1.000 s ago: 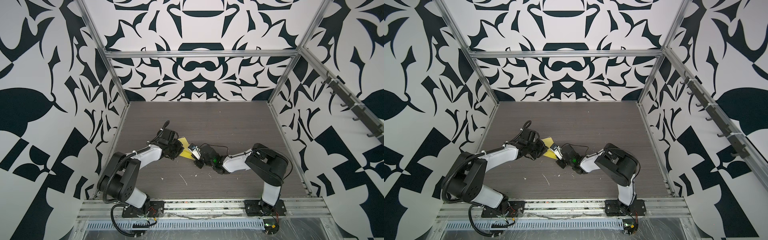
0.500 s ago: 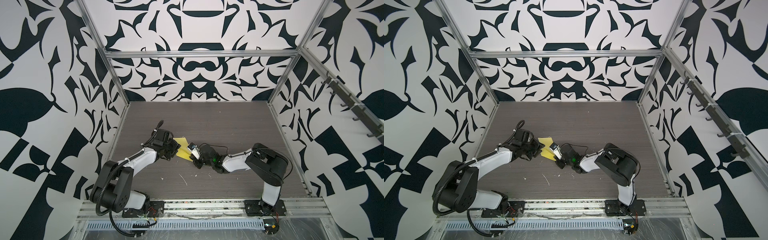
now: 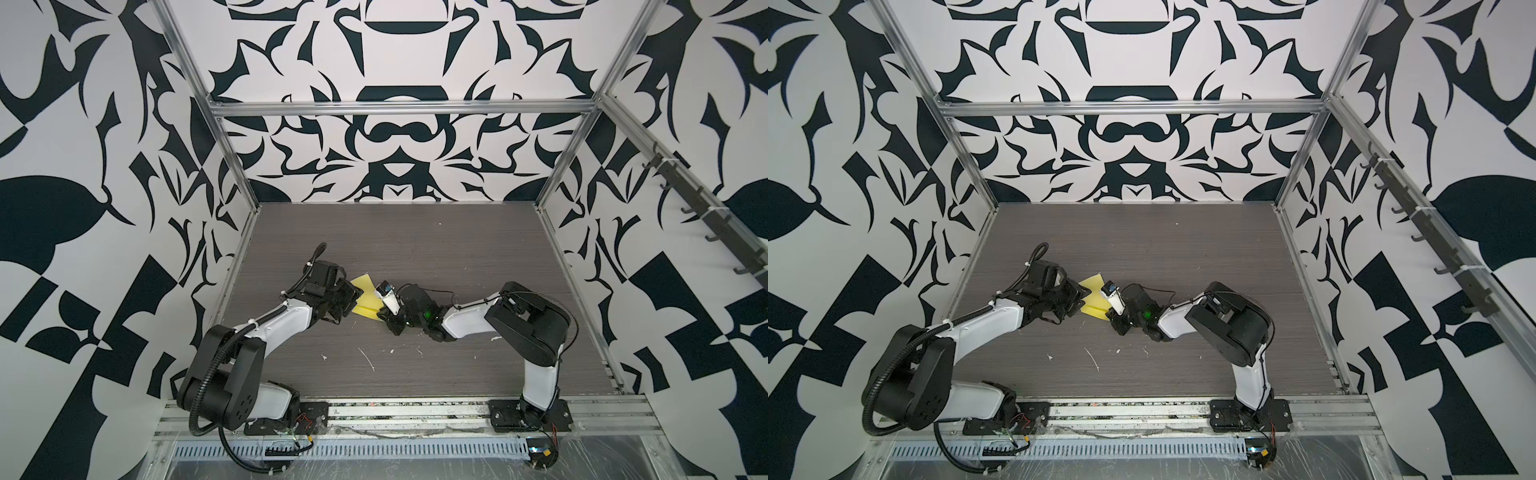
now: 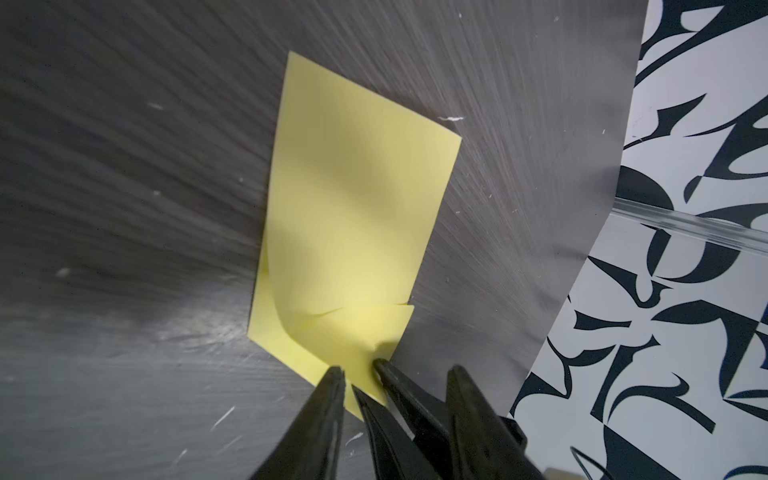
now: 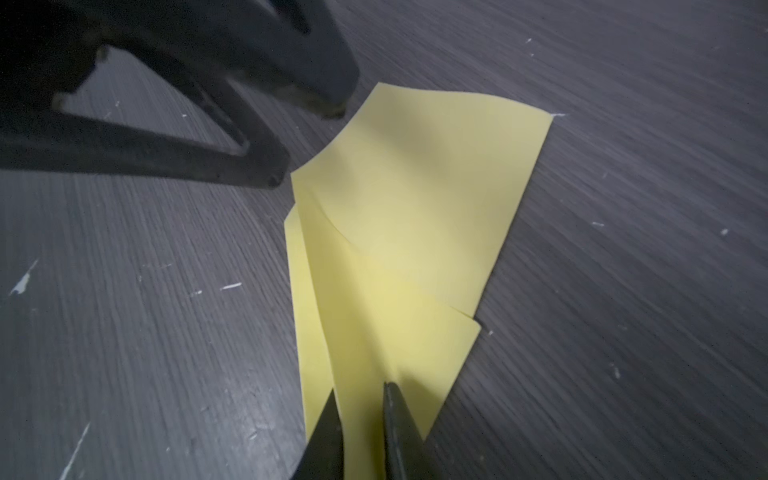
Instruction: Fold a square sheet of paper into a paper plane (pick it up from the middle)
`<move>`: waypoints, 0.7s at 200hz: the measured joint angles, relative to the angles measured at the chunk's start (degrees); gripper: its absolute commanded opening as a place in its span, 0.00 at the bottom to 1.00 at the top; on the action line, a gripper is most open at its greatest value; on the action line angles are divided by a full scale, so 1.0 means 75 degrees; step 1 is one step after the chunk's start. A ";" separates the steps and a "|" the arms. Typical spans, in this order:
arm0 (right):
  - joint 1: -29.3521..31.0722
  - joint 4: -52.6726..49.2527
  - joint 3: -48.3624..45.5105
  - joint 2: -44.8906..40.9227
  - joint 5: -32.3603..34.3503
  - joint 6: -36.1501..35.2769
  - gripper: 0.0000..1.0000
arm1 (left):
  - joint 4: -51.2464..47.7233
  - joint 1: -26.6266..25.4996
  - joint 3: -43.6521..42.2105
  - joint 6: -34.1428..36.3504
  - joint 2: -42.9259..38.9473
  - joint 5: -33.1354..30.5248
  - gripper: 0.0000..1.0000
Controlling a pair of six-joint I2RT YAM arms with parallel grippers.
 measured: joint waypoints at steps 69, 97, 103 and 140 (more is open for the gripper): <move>-0.0096 0.0000 0.0000 0.0000 -0.0166 0.0280 0.21 | 0.0239 0.0000 -0.0341 -0.0154 0.0067 0.0020 0.44; -0.0111 0.0003 0.0000 0.0000 -0.0172 0.0338 0.21 | 0.0239 0.0000 -0.0341 -0.0233 0.0146 -0.0035 0.43; -0.0114 0.0003 0.0000 0.0000 -0.0172 0.0341 0.21 | 0.0239 0.0000 -0.0338 -0.0239 0.0187 -0.0041 0.42; -0.0122 0.0006 0.0000 0.0000 -0.0178 0.0338 0.21 | 0.0239 0.0000 -0.0291 -0.0332 0.0679 -0.0131 0.32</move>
